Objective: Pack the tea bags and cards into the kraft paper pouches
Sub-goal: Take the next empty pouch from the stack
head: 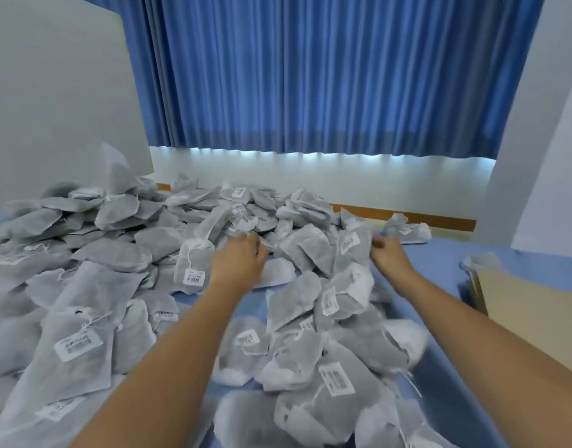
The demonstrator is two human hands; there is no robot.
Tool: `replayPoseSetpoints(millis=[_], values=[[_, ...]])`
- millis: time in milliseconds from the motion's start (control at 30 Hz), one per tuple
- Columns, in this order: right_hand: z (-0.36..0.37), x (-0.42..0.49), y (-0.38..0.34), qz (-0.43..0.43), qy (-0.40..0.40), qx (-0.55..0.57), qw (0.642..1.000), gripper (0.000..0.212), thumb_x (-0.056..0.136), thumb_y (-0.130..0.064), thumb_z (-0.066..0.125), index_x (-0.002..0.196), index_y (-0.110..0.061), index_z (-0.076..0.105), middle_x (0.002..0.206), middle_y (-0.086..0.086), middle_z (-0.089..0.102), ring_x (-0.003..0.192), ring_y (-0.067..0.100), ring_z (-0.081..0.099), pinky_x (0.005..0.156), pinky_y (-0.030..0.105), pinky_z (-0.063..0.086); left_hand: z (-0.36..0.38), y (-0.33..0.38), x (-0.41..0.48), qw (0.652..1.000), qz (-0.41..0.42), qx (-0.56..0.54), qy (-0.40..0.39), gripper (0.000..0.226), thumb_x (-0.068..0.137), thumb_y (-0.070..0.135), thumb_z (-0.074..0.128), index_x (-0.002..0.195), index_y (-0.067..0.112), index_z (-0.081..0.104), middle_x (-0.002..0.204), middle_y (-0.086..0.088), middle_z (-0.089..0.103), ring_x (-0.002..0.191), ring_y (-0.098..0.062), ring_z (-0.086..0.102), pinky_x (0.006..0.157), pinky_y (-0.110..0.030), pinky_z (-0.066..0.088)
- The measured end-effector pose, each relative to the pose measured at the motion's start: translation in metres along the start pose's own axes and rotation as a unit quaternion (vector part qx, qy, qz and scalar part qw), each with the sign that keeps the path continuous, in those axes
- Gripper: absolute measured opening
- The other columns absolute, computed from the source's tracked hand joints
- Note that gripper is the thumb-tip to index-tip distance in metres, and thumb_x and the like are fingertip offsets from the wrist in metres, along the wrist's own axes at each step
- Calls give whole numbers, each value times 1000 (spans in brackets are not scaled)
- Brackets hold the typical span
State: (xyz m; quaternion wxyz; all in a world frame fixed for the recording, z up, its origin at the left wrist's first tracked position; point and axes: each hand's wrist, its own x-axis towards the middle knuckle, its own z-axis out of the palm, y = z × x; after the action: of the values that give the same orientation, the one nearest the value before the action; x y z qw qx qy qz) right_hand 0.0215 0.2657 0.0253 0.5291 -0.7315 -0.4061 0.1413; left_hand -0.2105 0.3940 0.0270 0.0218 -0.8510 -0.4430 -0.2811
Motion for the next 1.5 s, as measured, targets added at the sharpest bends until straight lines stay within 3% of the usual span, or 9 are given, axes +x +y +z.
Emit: replayPoseSetpoints(millis=[233, 367, 500, 633, 833, 1033, 1167, 1367, 1500], values=[[16, 133, 1, -18, -24, 73, 997, 55, 90, -46, 59, 141, -32, 44, 151, -3, 36, 138, 19, 34, 100, 29, 30, 24, -80, 110, 990, -55, 111, 69, 45, 94, 45, 39, 134, 27, 49, 131, -16, 45, 125, -34, 37, 102, -48, 30], [45, 186, -6, 15, -69, 81, 994, 66, 83, -65, 52, 143, -41, 38, 155, -9, 27, 143, 20, 25, 102, 37, 25, 21, -116, 172, 986, -98, 135, 20, 53, 91, 62, 27, 139, 43, 35, 153, -10, 22, 141, -34, 16, 108, -63, 14], [99, 217, -5, 42, -175, 110, 977, 80, 70, -73, 53, 140, -34, 46, 149, -4, 41, 133, 21, 43, 111, 42, 33, 34, -151, 221, 981, -160, 19, -112, 58, 92, 65, 19, 145, 44, 26, 159, -6, 10, 146, -29, 1, 115, -56, 4], [152, 223, 10, 58, -263, 73, 960, 86, 56, -76, 67, 130, -33, 58, 133, -1, 58, 119, 20, 56, 109, 42, 39, 86, -139, 214, 944, -186, -147, -231, 63, 93, 64, 28, 148, 33, 27, 160, -5, 5, 146, -29, 2, 116, -45, 7], [146, 199, 16, 66, -336, 76, 937, 85, 50, -70, 79, 124, -33, 61, 118, -4, 69, 110, 18, 65, 105, 40, 44, 82, -122, 182, 921, -200, -239, -234, 60, 92, 59, 34, 138, 22, 46, 150, -7, 35, 134, -29, 36, 103, -36, 27], [112, 123, 1, 46, -312, 21, 949, 56, 50, -75, 74, 98, -48, 65, 124, -13, 63, 114, 14, 59, 108, 39, 40, 46, -89, 111, 912, -172, -277, -248, 33, 94, 53, 34, 106, 31, 55, 137, -5, 46, 118, -23, 47, 100, -35, 33], [82, 65, -15, -3, -288, -65, 955, 48, 79, -65, 58, 122, -42, 58, 144, -8, 46, 128, 15, 46, 112, 39, 32, 18, -60, 55, 919, -166, -246, -259, 58, 95, 58, 30, 139, 24, 44, 152, -8, 30, 137, -29, 31, 106, -35, 26], [11, -25, -55, 4, -236, -185, 954, 67, 88, -65, 46, 142, -25, 45, 145, 4, 45, 126, 27, 46, 107, 43, 36, -31, -13, -28, 947, -90, -118, -284, 61, 96, 58, 17, 148, 30, 29, 158, -10, 17, 144, -30, 15, 115, -49, 18], [-55, -74, -50, -8, -161, -245, 956, 58, 92, -51, 52, 139, -17, 47, 149, 6, 41, 133, 26, 41, 105, 35, 31, -66, -10, -70, 981, -28, -17, -190, 55, 95, 37, 43, 146, 29, 21, 140, -6, 44, 116, -30, 50, 84, -45, 49]])
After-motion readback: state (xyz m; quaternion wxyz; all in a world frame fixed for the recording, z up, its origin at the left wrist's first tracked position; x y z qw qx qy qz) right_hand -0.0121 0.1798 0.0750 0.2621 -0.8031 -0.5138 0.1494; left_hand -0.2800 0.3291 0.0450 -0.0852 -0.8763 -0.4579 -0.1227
